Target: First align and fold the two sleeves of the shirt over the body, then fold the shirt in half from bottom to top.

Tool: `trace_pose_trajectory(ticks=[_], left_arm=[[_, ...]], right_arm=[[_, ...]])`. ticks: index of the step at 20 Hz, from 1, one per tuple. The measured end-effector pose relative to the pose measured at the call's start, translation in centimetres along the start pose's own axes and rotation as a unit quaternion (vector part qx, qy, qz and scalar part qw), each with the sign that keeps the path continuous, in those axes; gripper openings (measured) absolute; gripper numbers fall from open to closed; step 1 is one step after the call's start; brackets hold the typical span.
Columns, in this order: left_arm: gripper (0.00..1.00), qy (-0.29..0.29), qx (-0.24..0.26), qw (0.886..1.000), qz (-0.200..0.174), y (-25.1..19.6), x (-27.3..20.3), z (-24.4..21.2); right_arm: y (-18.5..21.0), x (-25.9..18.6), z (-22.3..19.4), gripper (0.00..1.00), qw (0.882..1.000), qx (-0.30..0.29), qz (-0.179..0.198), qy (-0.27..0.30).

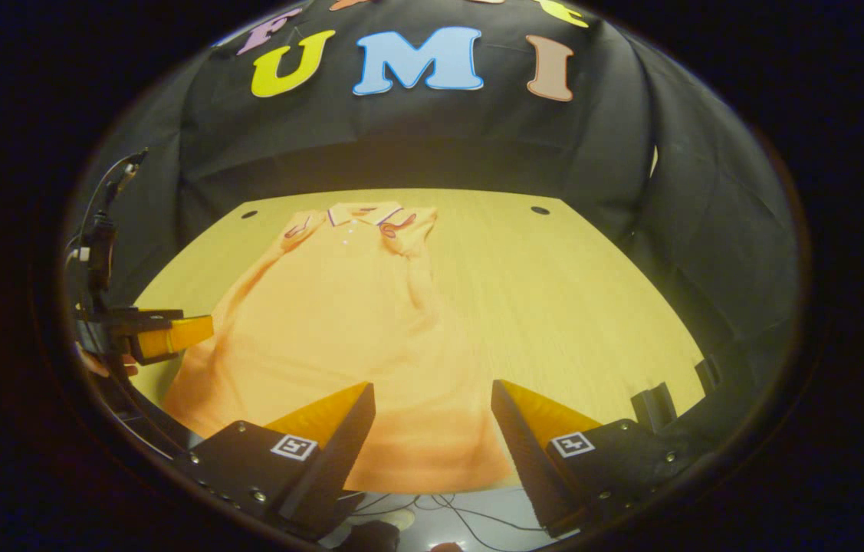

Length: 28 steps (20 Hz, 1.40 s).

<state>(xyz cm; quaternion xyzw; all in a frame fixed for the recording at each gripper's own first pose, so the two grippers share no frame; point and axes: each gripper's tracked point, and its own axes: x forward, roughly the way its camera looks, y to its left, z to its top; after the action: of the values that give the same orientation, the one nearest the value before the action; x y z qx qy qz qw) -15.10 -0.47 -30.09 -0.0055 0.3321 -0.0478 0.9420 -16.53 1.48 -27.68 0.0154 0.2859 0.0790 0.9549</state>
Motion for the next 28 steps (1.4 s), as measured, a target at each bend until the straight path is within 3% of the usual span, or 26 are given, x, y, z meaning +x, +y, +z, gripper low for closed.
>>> trace_pose_trajectory(ticks=[10, 21, 22, 23, 25, 26, 27, 28], left_arm=[[0.95, 0.012, 0.01, 1.0, -0.004, -0.5, -5.2, -7.6], [0.95, 0.012, 0.016, 1.0, 0.014, -1.1, -5.2, -9.9], [0.94, 0.009, 0.013, 1.0, 0.017, -1.1, -5.2, -9.9], [0.92, 0.007, 0.012, 1.0, 0.016, -1.3, -5.2, -10.0], [0.71, 0.005, 0.017, 1.0, 0.011, -2.0, -5.1, -9.9], [0.62, 0.006, 0.019, 1.0, 0.007, -2.3, -4.9, -9.7], [0.43, 0.004, 0.018, 1.0, 0.006, -2.6, -4.7, -9.6], [0.31, 0.006, 0.014, 1.0, 0.009, -2.6, -4.6, -9.5]], right_arm=[[-1.9, 1.4, -5.4, 0.95, 0.999, 0.002, -0.011, 0.051], [-0.8, 1.5, -7.1, 0.95, 0.998, 0.015, 0.002, 0.058], [-0.3, 1.7, -7.2, 0.94, 0.998, 0.024, 0.014, 0.059], [0.0, 1.7, -7.3, 0.83, 0.998, 0.034, 0.015, 0.059], [0.4, 1.6, -7.0, 0.7, 0.998, 0.034, 0.022, 0.058], [0.5, 1.5, -7.0, 0.54, 0.998, 0.036, 0.02, 0.056], [0.5, 1.5, -7.0, 0.48, 0.998, 0.031, 0.021, 0.057], [1.2, 1.6, -6.9, 0.46, 0.997, 0.041, 0.038, 0.058]])
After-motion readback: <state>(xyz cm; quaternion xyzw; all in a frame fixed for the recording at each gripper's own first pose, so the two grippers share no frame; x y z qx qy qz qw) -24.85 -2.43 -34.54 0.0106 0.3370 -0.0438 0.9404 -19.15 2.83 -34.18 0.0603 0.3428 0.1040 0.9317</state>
